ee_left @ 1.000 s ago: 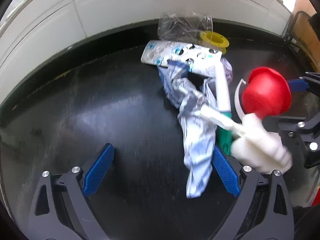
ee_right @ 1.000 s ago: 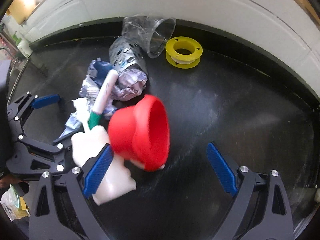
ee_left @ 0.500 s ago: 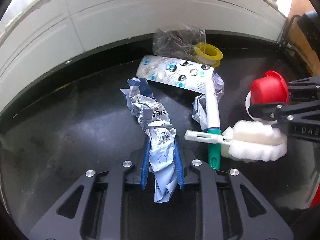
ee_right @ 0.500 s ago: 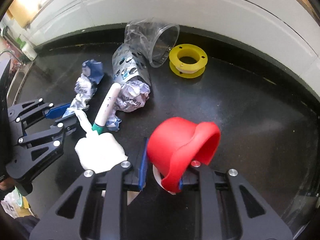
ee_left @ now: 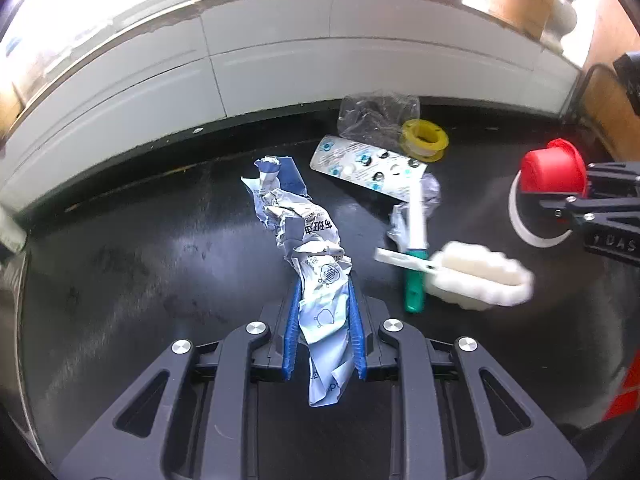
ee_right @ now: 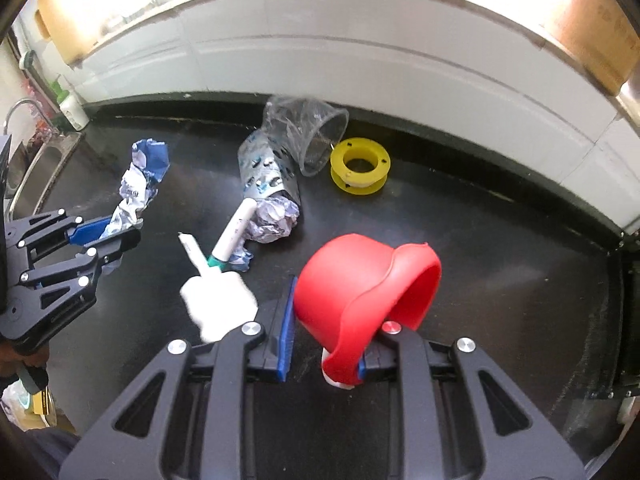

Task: Collect trash
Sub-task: 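Carry foil wrapper and red cup to the black bin and release both inside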

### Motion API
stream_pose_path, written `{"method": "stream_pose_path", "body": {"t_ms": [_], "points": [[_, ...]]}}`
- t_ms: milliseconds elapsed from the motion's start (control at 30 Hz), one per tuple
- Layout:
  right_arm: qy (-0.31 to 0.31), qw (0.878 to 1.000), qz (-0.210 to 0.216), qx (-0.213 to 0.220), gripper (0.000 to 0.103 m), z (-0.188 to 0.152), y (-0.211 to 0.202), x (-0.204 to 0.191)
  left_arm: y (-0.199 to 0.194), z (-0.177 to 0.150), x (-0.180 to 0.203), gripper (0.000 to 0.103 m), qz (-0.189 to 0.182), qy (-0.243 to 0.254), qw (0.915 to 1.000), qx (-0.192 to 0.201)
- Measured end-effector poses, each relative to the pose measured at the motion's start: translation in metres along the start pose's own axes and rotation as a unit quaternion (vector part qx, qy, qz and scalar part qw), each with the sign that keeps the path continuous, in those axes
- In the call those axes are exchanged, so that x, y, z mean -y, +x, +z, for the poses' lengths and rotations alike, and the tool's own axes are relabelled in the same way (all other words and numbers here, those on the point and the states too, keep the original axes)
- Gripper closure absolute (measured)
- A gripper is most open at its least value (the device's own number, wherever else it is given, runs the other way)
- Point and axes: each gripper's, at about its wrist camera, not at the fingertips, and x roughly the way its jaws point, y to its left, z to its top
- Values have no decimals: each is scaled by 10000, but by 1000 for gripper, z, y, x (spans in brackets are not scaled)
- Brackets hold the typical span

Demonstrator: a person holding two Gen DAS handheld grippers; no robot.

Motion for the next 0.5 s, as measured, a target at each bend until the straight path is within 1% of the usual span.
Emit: {"method": "stream_pose_path", "body": {"t_ms": [67,233,367,500], "points": [[-59,10000,14,62,79,-1,-8,-9,-15,-4,5,82,36,-38,10000,37],[-190,9994,115,265,79,-15,-43,-19,-44,-19,21,82,81,-105,9999,62],[-372,9984,193,378,79,-28,-65,-34,-71,-40,34,82,99,-154,9997,128],[-521,9973,248,446,79,-45,-83,-50,-91,-66,46,82,204,-179,9994,197]]}}
